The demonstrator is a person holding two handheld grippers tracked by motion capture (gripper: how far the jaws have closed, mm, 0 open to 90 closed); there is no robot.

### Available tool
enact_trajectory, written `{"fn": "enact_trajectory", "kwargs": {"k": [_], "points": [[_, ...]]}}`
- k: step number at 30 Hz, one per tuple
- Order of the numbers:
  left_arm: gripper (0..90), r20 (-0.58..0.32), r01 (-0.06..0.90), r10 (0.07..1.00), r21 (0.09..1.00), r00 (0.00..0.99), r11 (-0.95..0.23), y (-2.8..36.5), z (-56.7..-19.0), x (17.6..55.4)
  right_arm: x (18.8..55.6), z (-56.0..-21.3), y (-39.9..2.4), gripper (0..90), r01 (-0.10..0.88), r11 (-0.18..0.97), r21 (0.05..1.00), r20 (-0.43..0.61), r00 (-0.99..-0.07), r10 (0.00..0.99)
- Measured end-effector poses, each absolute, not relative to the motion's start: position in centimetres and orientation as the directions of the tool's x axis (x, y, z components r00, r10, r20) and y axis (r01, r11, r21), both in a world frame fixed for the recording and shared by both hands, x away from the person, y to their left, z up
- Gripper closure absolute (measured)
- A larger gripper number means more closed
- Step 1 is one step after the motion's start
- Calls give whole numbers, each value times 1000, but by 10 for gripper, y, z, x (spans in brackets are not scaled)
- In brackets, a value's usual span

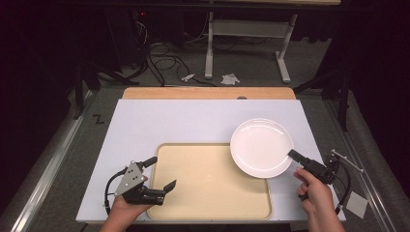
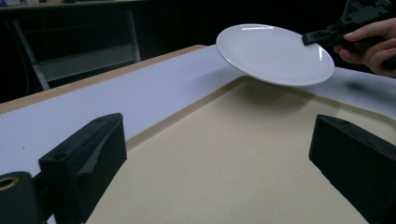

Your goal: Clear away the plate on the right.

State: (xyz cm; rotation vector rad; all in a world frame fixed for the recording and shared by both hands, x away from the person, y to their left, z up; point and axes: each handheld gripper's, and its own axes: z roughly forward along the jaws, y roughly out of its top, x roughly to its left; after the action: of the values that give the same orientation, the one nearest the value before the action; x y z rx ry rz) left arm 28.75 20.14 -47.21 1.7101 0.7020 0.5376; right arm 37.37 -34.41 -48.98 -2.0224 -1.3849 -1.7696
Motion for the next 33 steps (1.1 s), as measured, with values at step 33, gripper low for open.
{"fn": "enact_trajectory", "kwargs": {"k": [33], "points": [[47,-5,168,702,972,712,-165,203,-471,287,375,-486,-271,888,793,-408,452,831,-208,516]]}}
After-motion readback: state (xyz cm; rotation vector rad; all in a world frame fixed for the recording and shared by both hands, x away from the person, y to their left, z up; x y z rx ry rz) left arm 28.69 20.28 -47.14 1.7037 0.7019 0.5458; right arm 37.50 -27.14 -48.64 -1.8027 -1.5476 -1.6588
